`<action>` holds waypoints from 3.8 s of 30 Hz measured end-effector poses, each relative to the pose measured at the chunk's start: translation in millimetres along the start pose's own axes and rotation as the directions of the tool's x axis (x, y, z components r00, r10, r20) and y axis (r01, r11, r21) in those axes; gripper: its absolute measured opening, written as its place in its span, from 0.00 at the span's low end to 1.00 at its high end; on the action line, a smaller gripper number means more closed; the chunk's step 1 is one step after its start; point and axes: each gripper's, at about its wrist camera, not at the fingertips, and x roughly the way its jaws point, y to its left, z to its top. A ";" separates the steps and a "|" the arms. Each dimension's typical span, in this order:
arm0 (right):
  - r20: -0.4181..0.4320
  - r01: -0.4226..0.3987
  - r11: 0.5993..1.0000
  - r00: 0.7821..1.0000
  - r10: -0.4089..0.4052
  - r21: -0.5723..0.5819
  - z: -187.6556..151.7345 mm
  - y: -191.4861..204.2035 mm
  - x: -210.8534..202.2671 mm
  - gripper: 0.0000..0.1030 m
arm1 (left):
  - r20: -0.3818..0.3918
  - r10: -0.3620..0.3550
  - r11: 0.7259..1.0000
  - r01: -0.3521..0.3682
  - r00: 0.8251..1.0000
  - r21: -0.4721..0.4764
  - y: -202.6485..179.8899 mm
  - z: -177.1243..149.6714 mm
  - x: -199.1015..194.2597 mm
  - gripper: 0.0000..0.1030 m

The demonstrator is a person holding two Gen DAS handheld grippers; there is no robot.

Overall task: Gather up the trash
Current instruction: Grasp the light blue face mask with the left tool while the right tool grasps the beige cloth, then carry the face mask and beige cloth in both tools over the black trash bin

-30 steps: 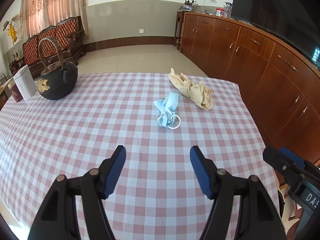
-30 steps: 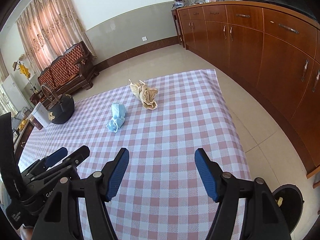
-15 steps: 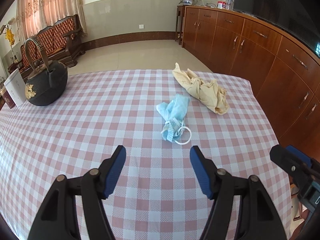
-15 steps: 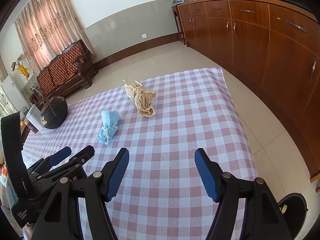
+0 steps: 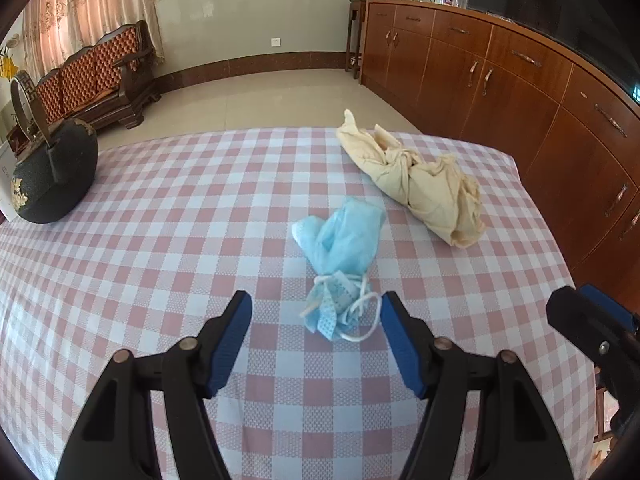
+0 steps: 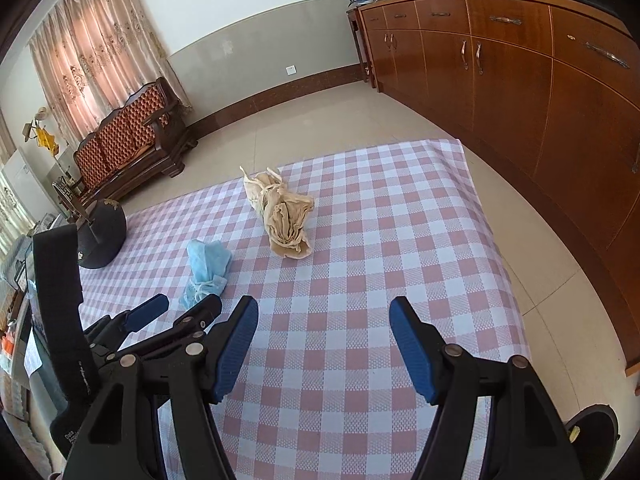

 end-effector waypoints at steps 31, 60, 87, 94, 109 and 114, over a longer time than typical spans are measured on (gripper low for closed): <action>-0.082 -0.061 0.995 0.995 0.054 -0.085 59.0 29.3 118.5 0.36 | 0.020 -0.044 0.995 0.046 0.999 -0.088 34.0 25.3 18.5 0.35; -0.045 -0.097 0.995 0.994 0.096 -0.024 -56.8 9.3 -65.8 0.15 | 0.071 -0.104 0.994 0.105 0.992 -0.012 15.0 -43.0 -96.5 0.27; 0.103 0.051 0.989 0.993 -0.065 0.138 -167.1 -77.2 -259.7 0.15 | 0.130 -0.278 0.948 0.249 0.952 0.200 -75.0 -126.9 -208.1 0.27; 0.107 0.116 0.964 0.984 -0.145 0.240 -200.5 -129.4 -294.0 0.15 | 0.079 -0.348 0.908 0.315 0.934 0.277 -125.6 -145.9 -210.4 0.27; 0.068 0.209 0.885 0.963 -0.260 0.416 -254.3 -222.0 -328.6 0.15 | -0.055 -0.415 0.828 0.403 0.908 0.389 -227.7 -188.0 -198.6 0.27; 0.019 0.237 0.853 0.961 -0.277 0.464 -272.6 -255.2 -322.3 0.15 | -0.114 -0.410 0.807 0.418 0.905 0.417 -262.1 -201.9 -183.4 0.27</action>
